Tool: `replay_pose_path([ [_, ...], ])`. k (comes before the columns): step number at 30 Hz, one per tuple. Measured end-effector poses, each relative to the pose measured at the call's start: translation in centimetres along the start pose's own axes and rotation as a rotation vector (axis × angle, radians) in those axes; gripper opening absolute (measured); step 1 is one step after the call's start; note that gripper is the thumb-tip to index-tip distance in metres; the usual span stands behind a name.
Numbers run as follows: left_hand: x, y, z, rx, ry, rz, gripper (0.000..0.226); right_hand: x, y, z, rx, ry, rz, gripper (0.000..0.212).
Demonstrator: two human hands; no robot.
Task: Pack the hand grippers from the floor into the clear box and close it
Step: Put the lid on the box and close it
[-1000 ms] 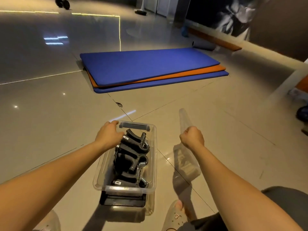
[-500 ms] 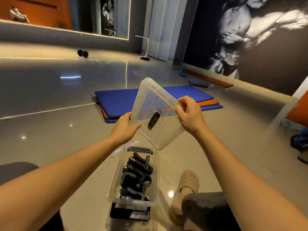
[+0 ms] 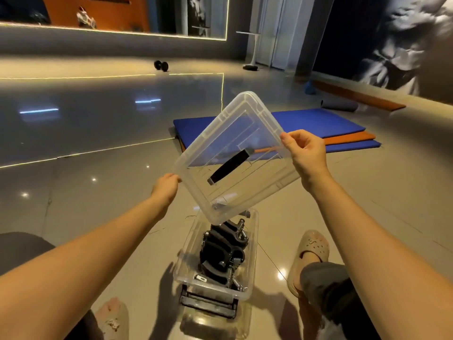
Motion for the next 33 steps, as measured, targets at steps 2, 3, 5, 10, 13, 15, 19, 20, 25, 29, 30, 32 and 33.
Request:
replay_pose_path([
  [2, -0.2, -0.3, 2.1, -0.085, -0.136, 0.031, 0.046, 1.2, 0.1, -1.3, 0.036, 0.047, 0.024, 0.022],
  [3, -0.2, -0.2, 2.9, -0.149, -0.169, 0.051, 0.046, 1.7, 0.3, -1.8, 0.045, 0.066, 0.039, 0.023],
  [5, 0.0, 0.1, 4.1, -0.261, -0.16, 0.041, 0.035, 2.6, 1.0, -3.1, 0.056, 0.094, 0.069, 0.025],
  [10, -0.8, 0.5, 5.7, -0.288, -0.11, -0.109, 0.02, 4.2, 2.8, -6.2, 0.073, 0.137, 0.101, 0.028],
  [13, -2.0, 0.7, 7.2, -0.267, -0.161, -0.157, 0.015, 5.6, 4.1, -7.9, 0.008, 0.134, 0.147, 0.027],
  [15, -3.3, 1.0, 8.0, -0.241, -0.21, -0.199, 0.007, 6.5, 5.1, -9.5, -0.074, 0.135, 0.191, 0.028],
  [19, -6.3, 2.2, 10.9, -0.151, -0.374, -0.255, 0.009, 7.1, 8.7, -13.3, -0.29, 0.122, 0.409, 0.03],
  [20, -7.3, 2.3, 11.7, -0.125, -0.419, -0.264, 0.009, 7.0, 9.7, -14.3, -0.345, 0.105, 0.481, 0.032],
  [25, -12.0, 3.2, 14.7, -0.037, -0.531, -0.35, 0.011, 5.2, 13.7, -20.4, -0.509, 0.075, 0.724, 0.035],
  [29, -15.3, 5.6, 16.7, -0.051, -0.592, -0.439, 0.018, 3.5, 15.7, -24.6, -0.523, 0.093, 0.882, 0.038],
  [30, -15.8, 6.4, 17.4, -0.053, -0.612, -0.455, 0.021, 3.2, 16.1, -25.4, -0.534, 0.094, 0.913, 0.04],
  [32, -16.5, 8.1, 18.6, -0.04, -0.643, -0.482, 0.023, 3.0, 16.8, -26.6, -0.578, 0.063, 0.966, 0.039],
  [33, -16.7, 8.9, 19.1, -0.027, -0.658, -0.492, 0.024, 3.0, 17.1, -27.1, -0.602, 0.037, 0.983, 0.037],
])
Point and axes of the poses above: each hand's wrist, its own x-axis towards the middle knuckle, its own y-axis out of the palm, z = x × y, the point moved 4 cm from there along x, towards the middle knuckle, and after that the axes turned 4 degrees about -x, right-handed, at the moved point
